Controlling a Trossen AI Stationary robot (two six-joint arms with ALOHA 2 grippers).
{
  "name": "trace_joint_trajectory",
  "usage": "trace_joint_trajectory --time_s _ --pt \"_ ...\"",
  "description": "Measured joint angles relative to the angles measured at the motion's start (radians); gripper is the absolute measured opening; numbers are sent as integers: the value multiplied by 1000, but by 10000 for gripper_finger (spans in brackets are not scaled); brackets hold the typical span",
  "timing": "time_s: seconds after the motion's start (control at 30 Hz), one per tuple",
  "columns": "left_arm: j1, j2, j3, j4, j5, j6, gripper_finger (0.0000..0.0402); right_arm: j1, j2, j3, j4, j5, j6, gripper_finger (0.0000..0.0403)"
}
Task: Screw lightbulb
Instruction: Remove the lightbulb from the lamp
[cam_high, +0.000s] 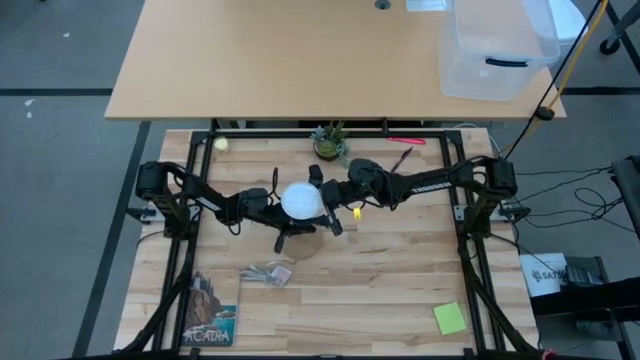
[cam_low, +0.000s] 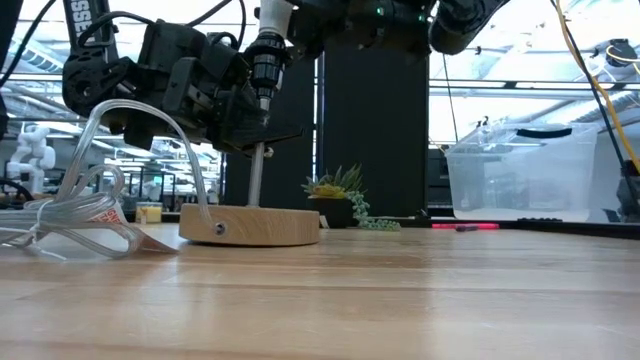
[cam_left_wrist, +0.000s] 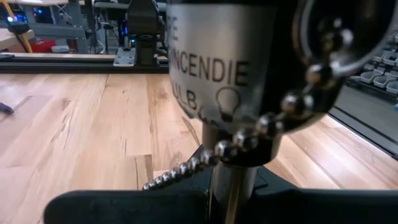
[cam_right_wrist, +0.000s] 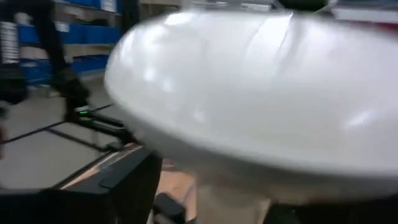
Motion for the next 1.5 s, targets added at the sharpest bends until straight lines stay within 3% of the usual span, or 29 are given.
trace_joint_trajectory --time_s 0.33,0.53,0.7,0.97,1.23,1.5 --pt "-2 0 0 0 -42 -9 23 18 -66 1 -110 243 -26 308" --pt "-2 0 1 0 -71 -10 22 44 -97 -22 -118 326 -26 308" --pt "-2 0 1 0 -98 -12 22 72 -137 -76 -112 401 -21 309" --pt "-2 1 2 14 -180 -13 22 161 -198 -191 -25 623 27 309" --pt "0 3 1 69 -302 0 22 256 -164 -205 72 944 39 309" --pt "0 3 2 69 -384 2 22 279 -24 -189 242 1115 82 309"
